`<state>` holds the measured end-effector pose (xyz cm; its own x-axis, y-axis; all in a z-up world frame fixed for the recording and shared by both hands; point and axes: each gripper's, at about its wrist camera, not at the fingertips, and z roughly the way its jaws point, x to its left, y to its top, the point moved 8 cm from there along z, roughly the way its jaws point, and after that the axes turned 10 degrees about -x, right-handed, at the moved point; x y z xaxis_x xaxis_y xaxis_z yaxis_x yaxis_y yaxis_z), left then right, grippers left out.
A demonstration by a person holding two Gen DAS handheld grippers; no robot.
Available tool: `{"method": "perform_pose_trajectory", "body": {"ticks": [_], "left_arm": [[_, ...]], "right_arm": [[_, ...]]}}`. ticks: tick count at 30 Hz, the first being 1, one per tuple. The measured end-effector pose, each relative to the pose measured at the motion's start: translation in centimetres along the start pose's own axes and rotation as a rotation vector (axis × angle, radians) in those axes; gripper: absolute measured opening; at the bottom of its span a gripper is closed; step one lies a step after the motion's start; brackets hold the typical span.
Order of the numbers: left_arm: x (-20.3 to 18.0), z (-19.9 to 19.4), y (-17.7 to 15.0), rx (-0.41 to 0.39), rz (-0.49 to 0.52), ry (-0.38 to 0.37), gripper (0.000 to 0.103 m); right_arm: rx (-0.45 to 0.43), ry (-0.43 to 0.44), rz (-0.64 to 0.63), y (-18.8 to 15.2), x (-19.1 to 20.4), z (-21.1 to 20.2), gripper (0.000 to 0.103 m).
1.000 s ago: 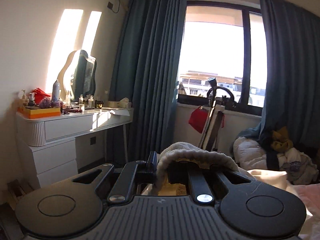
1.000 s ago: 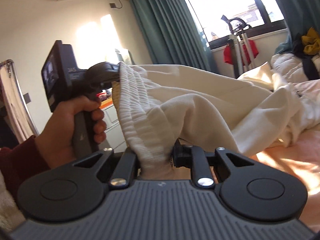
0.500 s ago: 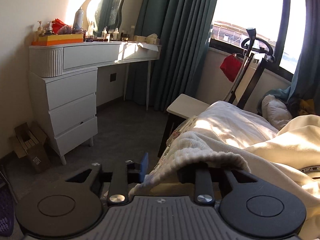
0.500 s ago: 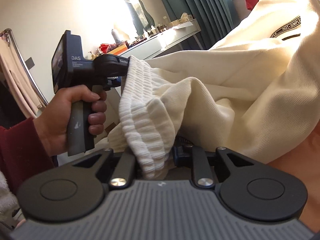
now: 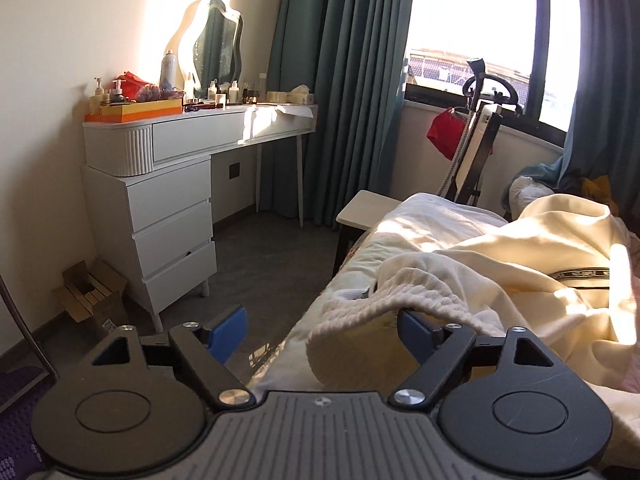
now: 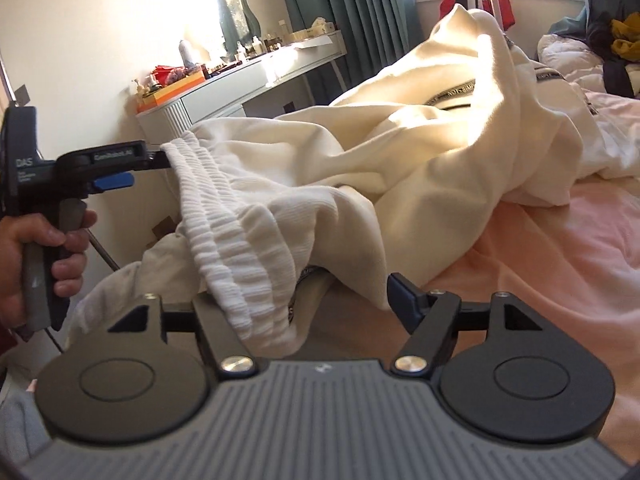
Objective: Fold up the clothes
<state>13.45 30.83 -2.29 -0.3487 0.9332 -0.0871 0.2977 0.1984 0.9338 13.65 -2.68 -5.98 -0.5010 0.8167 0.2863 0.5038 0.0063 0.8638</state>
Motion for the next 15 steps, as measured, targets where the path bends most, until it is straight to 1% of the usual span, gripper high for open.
{"method": "perform_pose_trajectory", "body": {"ticks": [2,6,8,9,11,13,15], "left_arm": [[-1.2,-1.9,0.0,0.004,-0.043,-0.023,0.084],[-4.0,-5.1,0.0,0.016,-0.137,-0.094,0.086],[-4.8,-5.9,-0.3,0.032,-0.166,-0.099,0.086],[-5.1,-6.1,-0.4,0.036,-0.169,-0.096,0.086],[-5.2,-6.4,-0.5,0.03,-0.137,-0.079,0.086],[-5.1,-6.2,-0.6,0.03,-0.058,-0.064,0.086],[-4.6,-5.8,-1.0,0.038,0.044,-0.047,0.086]], "right_arm": [[0.0,-0.017,-0.003,-1.1,-0.3,-0.1,0.072],[-0.022,-0.018,-0.03,-3.3,-0.6,-0.1,0.075],[-0.061,0.0,-0.018,-4.1,-0.9,-0.1,0.075],[-0.067,0.007,0.019,-4.5,-1.3,-0.1,0.075],[-0.072,0.017,0.076,-4.8,-1.8,-0.3,0.075],[-0.073,0.021,0.115,-4.9,-2.1,-0.5,0.075],[-0.079,0.009,0.082,-4.7,-1.8,-0.5,0.075]]}}
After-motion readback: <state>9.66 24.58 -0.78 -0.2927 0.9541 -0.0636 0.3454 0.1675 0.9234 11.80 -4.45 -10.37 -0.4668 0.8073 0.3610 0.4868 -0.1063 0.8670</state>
